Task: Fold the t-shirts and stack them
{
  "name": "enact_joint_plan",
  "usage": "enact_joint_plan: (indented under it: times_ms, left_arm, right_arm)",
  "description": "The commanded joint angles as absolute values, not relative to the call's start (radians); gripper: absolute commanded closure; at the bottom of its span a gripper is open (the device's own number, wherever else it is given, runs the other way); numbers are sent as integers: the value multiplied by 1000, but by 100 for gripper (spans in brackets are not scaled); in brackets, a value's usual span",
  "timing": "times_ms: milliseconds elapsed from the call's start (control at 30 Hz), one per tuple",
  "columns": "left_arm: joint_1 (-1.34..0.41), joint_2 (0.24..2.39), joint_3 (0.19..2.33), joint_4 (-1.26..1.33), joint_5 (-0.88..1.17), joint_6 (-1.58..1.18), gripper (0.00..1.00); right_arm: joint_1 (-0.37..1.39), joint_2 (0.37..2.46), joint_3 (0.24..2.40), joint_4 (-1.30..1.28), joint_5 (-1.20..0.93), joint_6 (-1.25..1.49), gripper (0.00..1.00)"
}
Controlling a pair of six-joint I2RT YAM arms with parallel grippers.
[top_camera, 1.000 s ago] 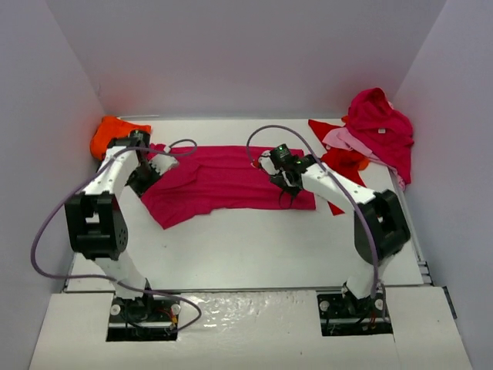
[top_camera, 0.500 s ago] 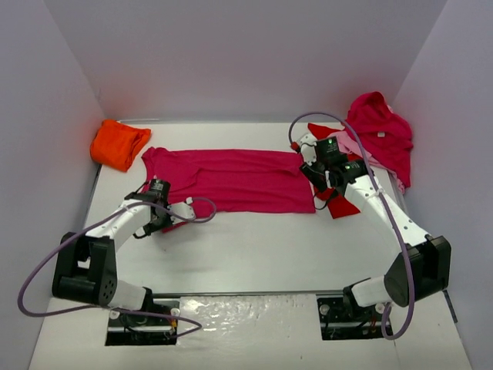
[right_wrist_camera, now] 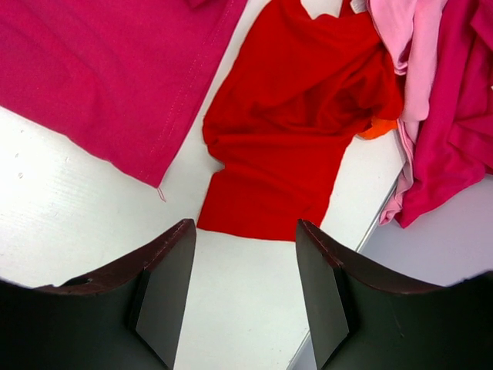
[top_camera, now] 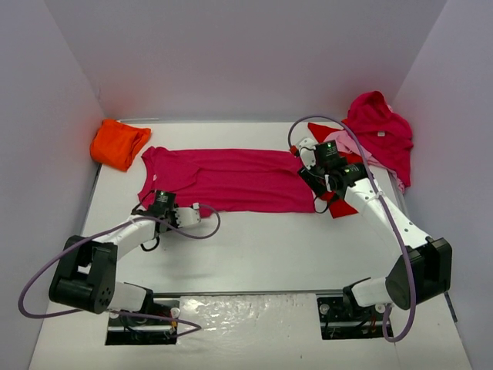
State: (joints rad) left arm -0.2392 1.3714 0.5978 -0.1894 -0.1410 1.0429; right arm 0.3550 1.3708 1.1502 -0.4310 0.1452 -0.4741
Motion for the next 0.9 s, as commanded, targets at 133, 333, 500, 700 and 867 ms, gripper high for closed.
enact_joint_plan:
  times_ms: [133, 333, 500, 700, 867]
  left_arm:
    - [-283, 1276, 670, -288, -105, 973, 95]
    - [-206, 1272, 1033, -632, 168, 865, 100]
    - [-79, 1324, 1211, -677, 306, 823, 100]
    - [-26, 1569, 1322, -710, 273, 762, 71]
    - [-6, 1646, 1290, -577, 207, 721, 66]
  right_arm:
    - [356, 1366, 1126, -396, 122, -447, 48]
    - [356, 1363, 1123, -395, 126, -454, 48]
    - [357, 1385, 1132, -397, 113, -453, 49]
    - [357, 1410, 1138, -397, 88, -445, 48]
    - [357, 1394, 1114, -398, 99, -460, 48]
